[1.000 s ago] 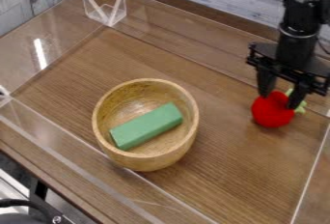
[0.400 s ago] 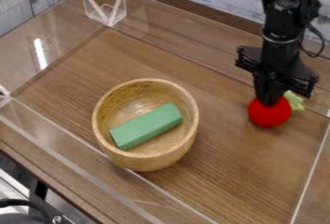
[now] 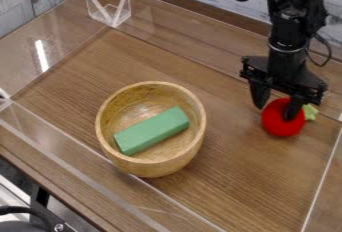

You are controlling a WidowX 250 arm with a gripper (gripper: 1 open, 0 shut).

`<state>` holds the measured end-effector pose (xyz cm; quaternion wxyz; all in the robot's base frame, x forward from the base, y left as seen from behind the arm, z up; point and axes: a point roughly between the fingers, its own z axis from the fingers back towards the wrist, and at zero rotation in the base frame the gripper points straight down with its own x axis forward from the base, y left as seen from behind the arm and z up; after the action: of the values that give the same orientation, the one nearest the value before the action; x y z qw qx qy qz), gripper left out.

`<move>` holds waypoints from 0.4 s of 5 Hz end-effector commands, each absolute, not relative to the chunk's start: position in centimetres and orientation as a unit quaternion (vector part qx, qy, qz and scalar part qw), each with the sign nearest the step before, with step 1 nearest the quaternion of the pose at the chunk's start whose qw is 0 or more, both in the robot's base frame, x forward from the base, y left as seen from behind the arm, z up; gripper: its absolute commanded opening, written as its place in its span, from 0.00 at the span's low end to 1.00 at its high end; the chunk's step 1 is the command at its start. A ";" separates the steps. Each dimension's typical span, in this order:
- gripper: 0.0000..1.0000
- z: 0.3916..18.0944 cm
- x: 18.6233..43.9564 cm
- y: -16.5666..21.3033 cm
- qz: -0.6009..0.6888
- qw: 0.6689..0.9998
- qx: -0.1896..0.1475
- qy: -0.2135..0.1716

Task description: Move the red fruit to the left

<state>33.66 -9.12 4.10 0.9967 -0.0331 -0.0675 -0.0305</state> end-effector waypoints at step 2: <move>0.00 9.7 33.6 -10.3 -0.061 0.992 -0.041 -0.107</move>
<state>32.83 -10.39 7.50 0.9948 -0.0354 -0.0730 -0.0616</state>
